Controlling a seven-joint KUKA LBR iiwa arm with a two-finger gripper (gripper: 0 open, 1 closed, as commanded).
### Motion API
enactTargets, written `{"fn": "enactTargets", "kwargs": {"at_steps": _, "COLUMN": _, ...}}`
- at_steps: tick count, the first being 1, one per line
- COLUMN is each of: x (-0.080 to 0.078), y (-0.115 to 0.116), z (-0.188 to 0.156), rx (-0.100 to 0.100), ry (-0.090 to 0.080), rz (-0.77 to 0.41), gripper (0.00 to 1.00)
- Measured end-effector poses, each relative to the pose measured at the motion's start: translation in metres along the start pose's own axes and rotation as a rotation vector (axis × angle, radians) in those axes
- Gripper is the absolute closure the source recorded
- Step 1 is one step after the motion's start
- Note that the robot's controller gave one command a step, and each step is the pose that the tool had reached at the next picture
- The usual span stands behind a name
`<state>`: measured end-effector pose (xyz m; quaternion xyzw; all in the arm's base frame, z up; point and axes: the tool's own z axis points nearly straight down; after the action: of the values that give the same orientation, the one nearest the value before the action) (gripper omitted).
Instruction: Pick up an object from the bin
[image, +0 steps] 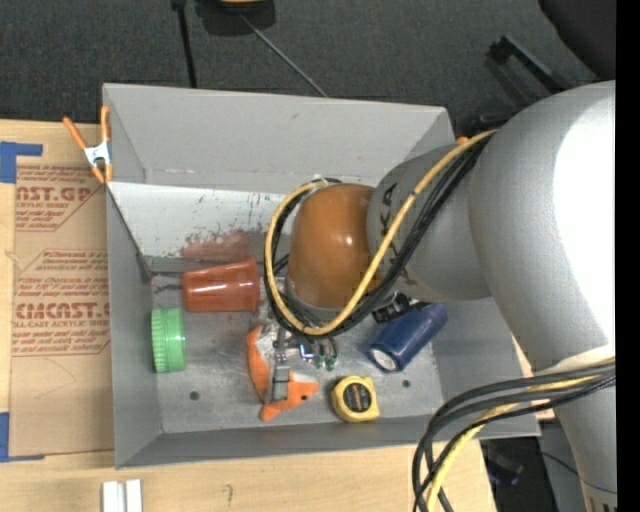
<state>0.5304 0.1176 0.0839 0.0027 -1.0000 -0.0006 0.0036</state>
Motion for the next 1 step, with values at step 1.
{"fn": "enactTargets", "kwargs": {"at_steps": 1, "x": -0.0363, "y": -0.0778, "z": 0.0065, "rx": 0.0, "ry": -0.015, "rz": -0.231, "gripper": 1.0}}
